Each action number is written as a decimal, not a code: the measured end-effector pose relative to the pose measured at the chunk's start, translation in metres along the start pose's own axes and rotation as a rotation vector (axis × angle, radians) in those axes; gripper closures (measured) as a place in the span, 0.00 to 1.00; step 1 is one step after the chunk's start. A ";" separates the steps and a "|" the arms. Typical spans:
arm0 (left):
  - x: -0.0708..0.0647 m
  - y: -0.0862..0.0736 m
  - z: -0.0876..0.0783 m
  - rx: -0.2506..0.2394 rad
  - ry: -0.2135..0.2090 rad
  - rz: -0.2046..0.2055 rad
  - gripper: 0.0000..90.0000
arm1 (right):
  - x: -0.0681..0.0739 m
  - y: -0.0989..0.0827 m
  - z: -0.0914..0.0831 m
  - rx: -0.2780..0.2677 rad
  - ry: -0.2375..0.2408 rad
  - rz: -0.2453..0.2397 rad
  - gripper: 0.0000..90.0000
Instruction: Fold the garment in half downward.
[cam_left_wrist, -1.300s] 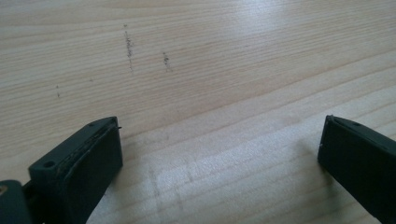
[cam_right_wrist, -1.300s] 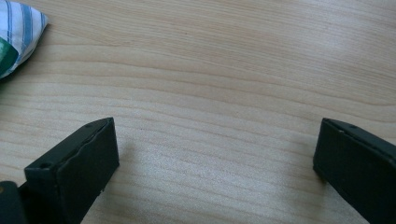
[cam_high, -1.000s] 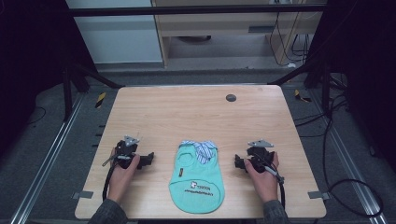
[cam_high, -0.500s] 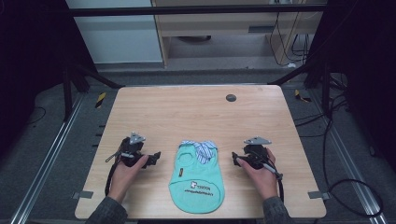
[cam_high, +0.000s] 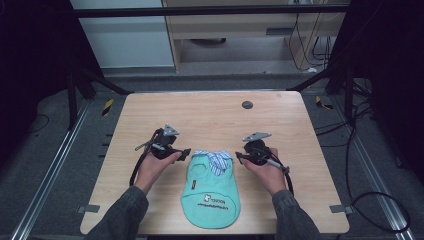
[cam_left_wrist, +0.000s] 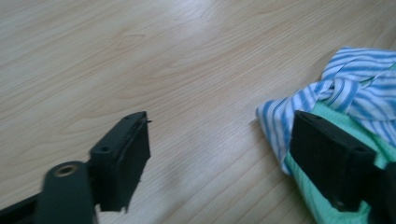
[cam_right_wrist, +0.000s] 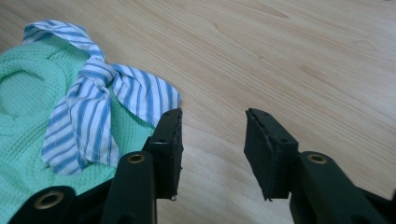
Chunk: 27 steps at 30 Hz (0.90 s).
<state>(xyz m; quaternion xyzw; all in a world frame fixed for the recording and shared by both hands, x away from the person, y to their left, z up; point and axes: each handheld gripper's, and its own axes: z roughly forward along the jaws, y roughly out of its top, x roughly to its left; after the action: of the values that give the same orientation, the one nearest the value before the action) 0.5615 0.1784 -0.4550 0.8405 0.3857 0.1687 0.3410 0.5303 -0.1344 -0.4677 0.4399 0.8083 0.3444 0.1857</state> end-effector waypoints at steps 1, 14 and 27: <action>-0.001 0.002 0.003 0.000 -0.004 0.003 0.29 | 0.001 0.003 0.005 -0.006 0.023 0.001 0.70; -0.013 0.015 0.037 0.070 -0.016 0.009 0.41 | 0.006 0.020 0.026 0.011 0.034 0.001 0.72; -0.017 0.003 0.046 0.109 -0.046 0.011 0.44 | 0.015 0.025 0.047 0.073 0.071 -0.002 0.71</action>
<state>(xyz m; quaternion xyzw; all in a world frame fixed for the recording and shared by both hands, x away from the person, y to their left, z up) 0.5775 0.1439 -0.4860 0.8637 0.3817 0.1300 0.3023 0.5648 -0.0936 -0.4830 0.4330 0.8268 0.3300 0.1412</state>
